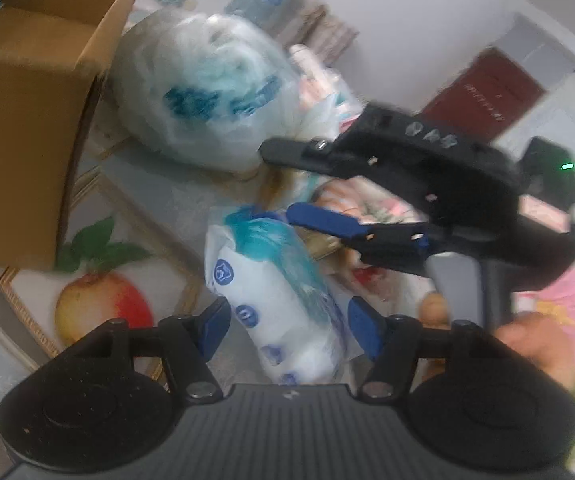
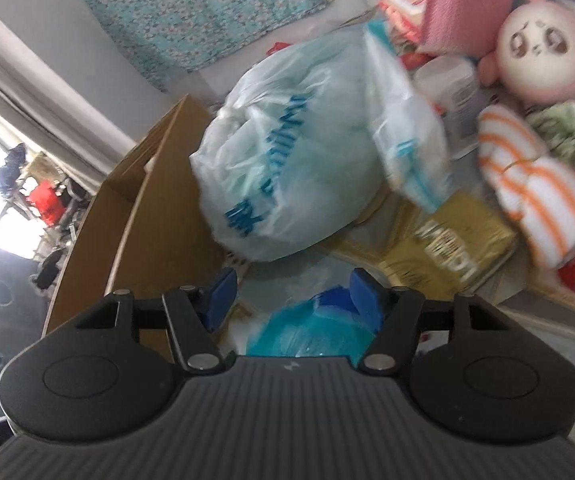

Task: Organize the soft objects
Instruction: 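Carry the wet-wipes pack with the left gripper toward the cardboard box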

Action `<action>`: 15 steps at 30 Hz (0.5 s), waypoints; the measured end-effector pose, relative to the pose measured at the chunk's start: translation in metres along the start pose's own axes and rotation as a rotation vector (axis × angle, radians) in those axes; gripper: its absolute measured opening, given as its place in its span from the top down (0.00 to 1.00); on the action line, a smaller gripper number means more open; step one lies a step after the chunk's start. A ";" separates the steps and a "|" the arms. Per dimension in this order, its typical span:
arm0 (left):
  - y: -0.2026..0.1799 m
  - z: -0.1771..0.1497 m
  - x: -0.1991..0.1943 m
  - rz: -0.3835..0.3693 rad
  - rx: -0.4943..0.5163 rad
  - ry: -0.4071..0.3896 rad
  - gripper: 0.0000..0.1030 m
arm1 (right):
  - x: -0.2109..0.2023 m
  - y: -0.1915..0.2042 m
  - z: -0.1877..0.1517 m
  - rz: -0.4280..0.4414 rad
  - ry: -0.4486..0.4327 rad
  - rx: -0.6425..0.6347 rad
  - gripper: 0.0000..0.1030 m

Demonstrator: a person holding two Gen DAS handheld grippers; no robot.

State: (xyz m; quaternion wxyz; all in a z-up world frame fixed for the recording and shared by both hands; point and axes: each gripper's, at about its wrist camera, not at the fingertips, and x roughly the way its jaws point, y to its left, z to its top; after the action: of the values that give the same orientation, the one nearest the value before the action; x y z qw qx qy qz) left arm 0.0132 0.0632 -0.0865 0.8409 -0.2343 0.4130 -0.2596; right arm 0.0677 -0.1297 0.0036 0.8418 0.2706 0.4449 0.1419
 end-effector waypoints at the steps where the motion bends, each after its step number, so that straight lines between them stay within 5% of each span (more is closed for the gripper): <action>1: 0.002 -0.002 0.002 0.005 0.001 -0.003 0.37 | 0.001 0.000 -0.002 0.000 -0.003 -0.002 0.37; 12: 0.005 0.003 0.017 0.010 -0.021 0.019 0.51 | -0.022 -0.052 0.000 0.098 0.037 0.107 0.38; 15: 0.007 0.013 0.021 0.018 -0.009 0.013 0.52 | -0.027 -0.068 -0.006 0.144 0.085 0.130 0.45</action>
State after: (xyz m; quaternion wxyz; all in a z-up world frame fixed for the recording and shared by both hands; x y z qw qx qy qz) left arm 0.0364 0.0571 -0.0960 0.8393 -0.2329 0.4218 -0.2518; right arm 0.0475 -0.1958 -0.0206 0.7905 0.3494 0.4681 0.1841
